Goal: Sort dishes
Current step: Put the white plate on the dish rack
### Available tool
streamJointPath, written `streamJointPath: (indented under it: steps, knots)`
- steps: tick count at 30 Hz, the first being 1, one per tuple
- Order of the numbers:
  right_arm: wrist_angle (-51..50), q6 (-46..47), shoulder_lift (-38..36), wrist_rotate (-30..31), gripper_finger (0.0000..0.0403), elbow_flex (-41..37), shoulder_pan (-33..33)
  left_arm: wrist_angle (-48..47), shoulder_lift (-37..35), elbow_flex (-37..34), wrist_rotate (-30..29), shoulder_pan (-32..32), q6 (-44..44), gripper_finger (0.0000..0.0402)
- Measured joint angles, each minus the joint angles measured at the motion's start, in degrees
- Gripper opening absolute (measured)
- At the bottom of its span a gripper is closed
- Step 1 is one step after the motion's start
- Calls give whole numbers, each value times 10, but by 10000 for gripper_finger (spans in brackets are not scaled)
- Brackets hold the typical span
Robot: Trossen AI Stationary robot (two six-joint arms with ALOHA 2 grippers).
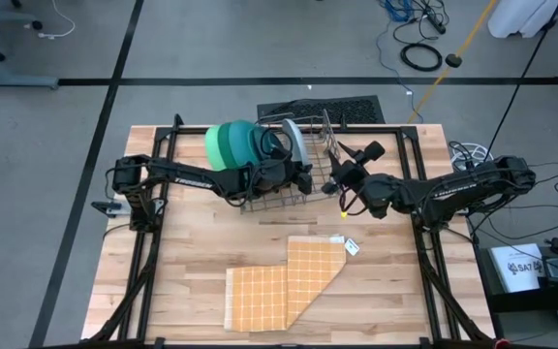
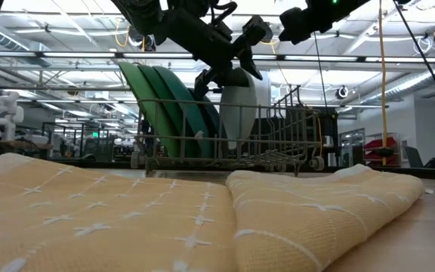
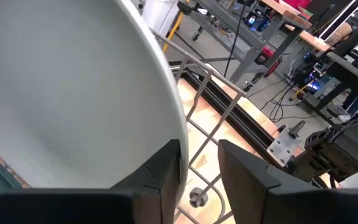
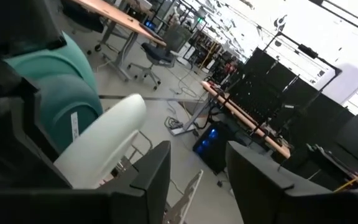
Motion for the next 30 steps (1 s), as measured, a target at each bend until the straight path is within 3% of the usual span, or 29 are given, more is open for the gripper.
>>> streamJointPath:
  steps: [18,26,30]
  knots:
    - [-61,68,0,-51,143,0,-47,2,0,0,2,-22,0,132]
    - [-64,88,3,-118,143,0,-73,-20,-1,0,2,-33,6,133]
    - [-69,101,19,-143,143,0,-87,-46,-1,0,10,-34,19,156]
